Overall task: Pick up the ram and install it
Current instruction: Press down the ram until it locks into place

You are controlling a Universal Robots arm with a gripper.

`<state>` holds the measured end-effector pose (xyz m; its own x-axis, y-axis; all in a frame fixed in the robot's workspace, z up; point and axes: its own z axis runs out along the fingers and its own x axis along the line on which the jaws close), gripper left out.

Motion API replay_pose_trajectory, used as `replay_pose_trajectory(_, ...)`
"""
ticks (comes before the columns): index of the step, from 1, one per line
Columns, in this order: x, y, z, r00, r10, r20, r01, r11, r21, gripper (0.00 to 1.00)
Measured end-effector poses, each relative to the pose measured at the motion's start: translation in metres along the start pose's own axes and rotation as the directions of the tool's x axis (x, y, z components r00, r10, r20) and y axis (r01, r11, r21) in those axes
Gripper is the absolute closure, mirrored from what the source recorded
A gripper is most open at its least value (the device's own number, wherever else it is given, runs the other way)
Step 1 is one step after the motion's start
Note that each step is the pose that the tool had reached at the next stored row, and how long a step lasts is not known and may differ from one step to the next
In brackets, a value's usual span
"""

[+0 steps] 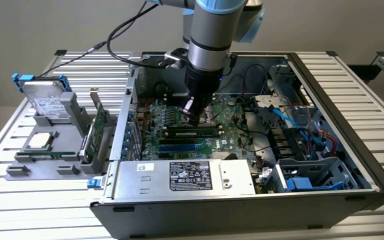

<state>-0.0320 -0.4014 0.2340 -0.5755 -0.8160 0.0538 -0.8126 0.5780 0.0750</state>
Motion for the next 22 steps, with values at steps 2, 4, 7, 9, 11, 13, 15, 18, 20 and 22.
replay_pose_trajectory(2,0.0,0.0,-0.0001,0.9998,0.02,-0.0042,-0.02,0.9998,0.003,0.9)
replay_pose_trajectory(4,0.0001,0.0,-0.0002,0.9991,0.043,-0.0055,-0.043,0.9991,0.0038,0.9)
replay_pose_trajectory(7,0.0,0.0,-0.0001,0.9969,0.079,-0.006,-0.079,0.9969,0.0043,0.9)
replay_pose_trajectory(9,0.0,0.0,-0.0001,0.9947,0.103,-0.0061,-0.102,0.9947,0.0045,0.9)
replay_pose_trajectory(11,0.0,0.0001,0.0,0.9919,0.127,-0.0057,-0.127,0.9919,0.0041,0.9)
replay_pose_trajectory(13,0.0,0.0001,0.0,0.9885,0.151,-0.0048,-0.151,0.9885,0.0032,0.9)
replay_pose_trajectory(15,0.0,0.0001,-0.0001,0.9845,0.175,-0.0039,-0.175,0.9845,0.0024,0.9)
replay_pose_trajectory(18,0.0,0.0001,-0.0001,0.9745,0.224,-0.0018,-0.224,0.9745,0.0003,0.9)
replay_pose_trajectory(20,0.0,0.0001,-0.0001,0.9689,0.247,-0.0014,-0.247,0.9689,-0.0002,0.9)
replay_pose_trajectory(22,0.0001,0.0,-0.0001,0.9632,0.269,-0.0021,-0.269,0.9632,0.0004,0.9)
